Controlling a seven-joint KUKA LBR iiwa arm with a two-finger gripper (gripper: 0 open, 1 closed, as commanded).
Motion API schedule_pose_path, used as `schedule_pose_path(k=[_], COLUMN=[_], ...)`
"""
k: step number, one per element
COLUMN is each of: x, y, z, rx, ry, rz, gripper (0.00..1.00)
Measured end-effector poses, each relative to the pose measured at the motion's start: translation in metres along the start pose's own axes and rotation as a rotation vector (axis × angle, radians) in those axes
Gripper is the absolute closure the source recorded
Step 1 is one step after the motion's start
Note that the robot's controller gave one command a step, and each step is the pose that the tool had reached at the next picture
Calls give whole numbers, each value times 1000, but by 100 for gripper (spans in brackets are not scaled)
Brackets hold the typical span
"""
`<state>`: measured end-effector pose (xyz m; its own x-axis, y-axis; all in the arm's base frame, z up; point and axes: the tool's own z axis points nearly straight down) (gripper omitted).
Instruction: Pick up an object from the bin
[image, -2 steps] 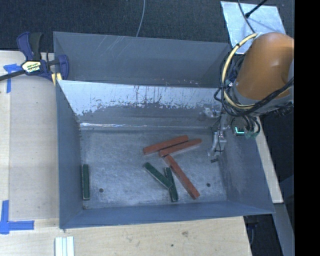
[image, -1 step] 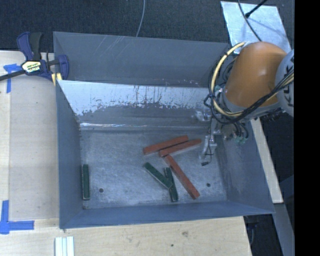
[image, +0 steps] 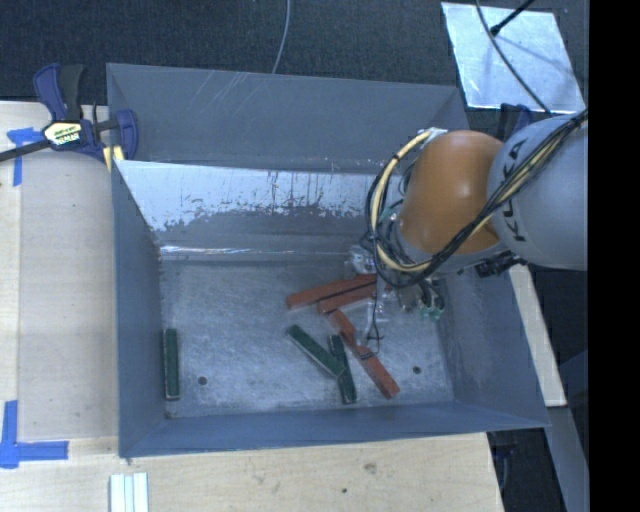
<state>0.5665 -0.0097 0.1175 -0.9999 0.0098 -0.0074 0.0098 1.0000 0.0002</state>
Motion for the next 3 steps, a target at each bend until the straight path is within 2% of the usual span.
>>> schedule_pose_path(k=[1,2,3], x=[-60,-60,-47], y=[-43,-43,-41], z=[42,42,-117], rx=[1,1,1], ry=[2,2,1], rz=[-50,-51,-57], gripper=[100,100,100])
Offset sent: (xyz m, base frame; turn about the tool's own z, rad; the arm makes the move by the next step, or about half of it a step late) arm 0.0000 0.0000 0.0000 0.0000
